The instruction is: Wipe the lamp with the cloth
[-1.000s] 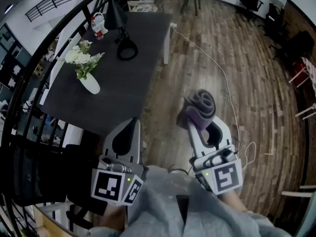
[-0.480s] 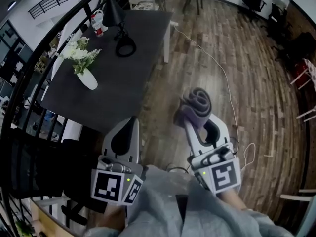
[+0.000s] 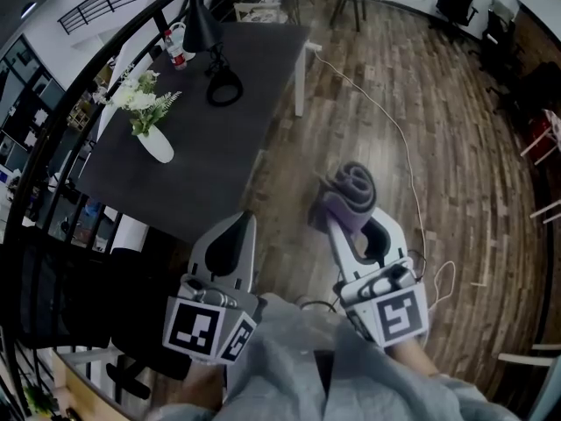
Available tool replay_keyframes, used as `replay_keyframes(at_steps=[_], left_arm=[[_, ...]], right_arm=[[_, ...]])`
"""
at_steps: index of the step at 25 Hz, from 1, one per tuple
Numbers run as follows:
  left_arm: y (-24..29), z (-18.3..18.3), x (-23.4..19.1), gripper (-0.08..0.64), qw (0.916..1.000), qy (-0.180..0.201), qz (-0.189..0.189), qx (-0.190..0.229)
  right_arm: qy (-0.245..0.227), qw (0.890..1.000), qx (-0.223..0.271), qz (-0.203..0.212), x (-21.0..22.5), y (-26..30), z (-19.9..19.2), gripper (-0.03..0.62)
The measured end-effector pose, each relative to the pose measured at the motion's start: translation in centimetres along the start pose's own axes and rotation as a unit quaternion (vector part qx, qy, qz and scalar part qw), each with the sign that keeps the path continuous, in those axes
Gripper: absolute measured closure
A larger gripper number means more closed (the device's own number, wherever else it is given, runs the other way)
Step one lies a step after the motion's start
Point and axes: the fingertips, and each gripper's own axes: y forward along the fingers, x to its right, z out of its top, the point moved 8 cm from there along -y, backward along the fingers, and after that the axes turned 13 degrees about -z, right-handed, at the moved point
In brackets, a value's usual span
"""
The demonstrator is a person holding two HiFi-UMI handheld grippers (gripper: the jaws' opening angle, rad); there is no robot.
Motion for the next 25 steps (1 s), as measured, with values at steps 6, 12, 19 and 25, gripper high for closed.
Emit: replay_keyframes(at_steps=[6, 12, 19, 25], left_arm=[[1.6, -0.5, 1.5, 0.555, 0.9998, 0.003, -0.021, -0.001], [2.3, -0.8, 2.0, 0.555, 0.9997, 0.001, -0.024, -0.004], [4.1, -0.3, 1.1, 0.555, 0.9992, 0.002, -0.040, 0.007], [6.3, -0.7, -0.6, 0.555, 0.9984, -0.003, -0.055, 0.016]], right_arm=[[-0.010, 1.000, -0.005, 0.000, 1.2, -0.8, -0.3, 0.483], [-0.008, 1.000, -0.011, -0.014, 2.3, -1.3, -0.6, 0.483], [-0.026, 0.999, -0.011, -0.034, 3.3, -1.0, -0.6, 0.482], [-0.033, 0.998, -0.012, -0.047, 4.2, 0.8, -1.4, 0.482]])
